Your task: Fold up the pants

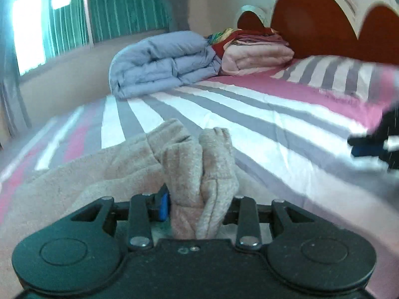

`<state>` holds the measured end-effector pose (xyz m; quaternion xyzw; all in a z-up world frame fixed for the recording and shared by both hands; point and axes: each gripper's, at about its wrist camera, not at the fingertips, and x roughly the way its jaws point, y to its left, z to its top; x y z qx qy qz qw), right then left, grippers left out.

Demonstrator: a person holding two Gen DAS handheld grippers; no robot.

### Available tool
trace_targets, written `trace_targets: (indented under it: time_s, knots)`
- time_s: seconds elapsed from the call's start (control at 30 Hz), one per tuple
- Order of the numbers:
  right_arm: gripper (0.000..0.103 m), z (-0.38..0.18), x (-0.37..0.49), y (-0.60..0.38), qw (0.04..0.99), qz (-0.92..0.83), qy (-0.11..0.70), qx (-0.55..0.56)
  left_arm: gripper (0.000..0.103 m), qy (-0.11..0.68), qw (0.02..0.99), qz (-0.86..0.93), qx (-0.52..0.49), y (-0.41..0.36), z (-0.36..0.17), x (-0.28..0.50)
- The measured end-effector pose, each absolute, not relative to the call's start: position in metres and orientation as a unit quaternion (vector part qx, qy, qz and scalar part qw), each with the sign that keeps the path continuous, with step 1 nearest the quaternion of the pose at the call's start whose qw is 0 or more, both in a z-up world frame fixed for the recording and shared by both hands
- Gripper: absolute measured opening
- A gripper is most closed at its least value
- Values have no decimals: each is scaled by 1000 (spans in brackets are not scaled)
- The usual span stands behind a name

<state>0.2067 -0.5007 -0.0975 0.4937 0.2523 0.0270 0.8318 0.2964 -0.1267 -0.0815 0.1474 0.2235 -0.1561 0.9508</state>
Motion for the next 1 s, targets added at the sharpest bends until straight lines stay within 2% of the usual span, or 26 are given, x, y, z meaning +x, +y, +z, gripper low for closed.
trace_targets:
  time_s: [0.03, 0.1, 0.13, 0.17, 0.33, 0.37, 0.4, 0.47, 0.53, 0.63, 0.73, 0.8, 0.9, 0.93, 0.97, 1.0]
  knots:
    - [15, -99, 206, -502, 829, 27, 253, 498, 30, 224, 952, -156, 139, -121, -82, 293]
    - [14, -100, 205, -504, 827, 27, 252, 503, 55, 223, 951, -176, 119, -113, -76, 289]
    - [15, -100, 206, -504, 826, 30, 252, 504, 85, 207, 954, -190, 104, -109, -70, 280]
    - [14, -100, 207, -503, 825, 34, 252, 504, 97, 184, 959, -195, 91, -105, -62, 277]
    - [15, -90, 212, -489, 838, 81, 252, 477, 94, 140, 976, -164, 34, -53, -29, 259]
    - [20, -86, 213, -484, 843, 92, 249, 469, 95, 140, 979, -145, 13, -34, -26, 254]
    - [49, -82, 213, -477, 847, 105, 246, 459, 95, 141, 982, -121, -17, -6, -25, 250]
    - [81, -74, 209, -462, 855, 131, 233, 445, 96, 146, 985, -63, -63, 39, -28, 243]
    - [81, -65, 208, -443, 858, 178, 223, 428, 96, 166, 980, 5, -108, 83, -37, 238]
    - [81, -63, 217, -411, 847, 226, 251, 412, 96, 172, 966, 60, -183, 130, -56, 221]
    - [81, -68, 234, -381, 834, 245, 283, 405, 96, 173, 952, 78, -239, 151, -77, 196]
    - [81, -73, 245, -363, 827, 255, 303, 400, 95, 206, 937, 87, -269, 157, -87, 195]
    - [80, -77, 263, -339, 834, 233, 334, 372, 96, 215, 947, 60, -229, 155, -85, 203]
    - [74, -78, 269, -335, 837, 225, 338, 367, 96, 224, 951, 58, -206, 152, -85, 205]
    - [45, -80, 272, -329, 837, 226, 342, 361, 96, 232, 952, 55, -192, 153, -84, 205]
    - [42, -80, 275, -323, 839, 221, 350, 354, 96, 234, 953, 51, -185, 153, -84, 204]
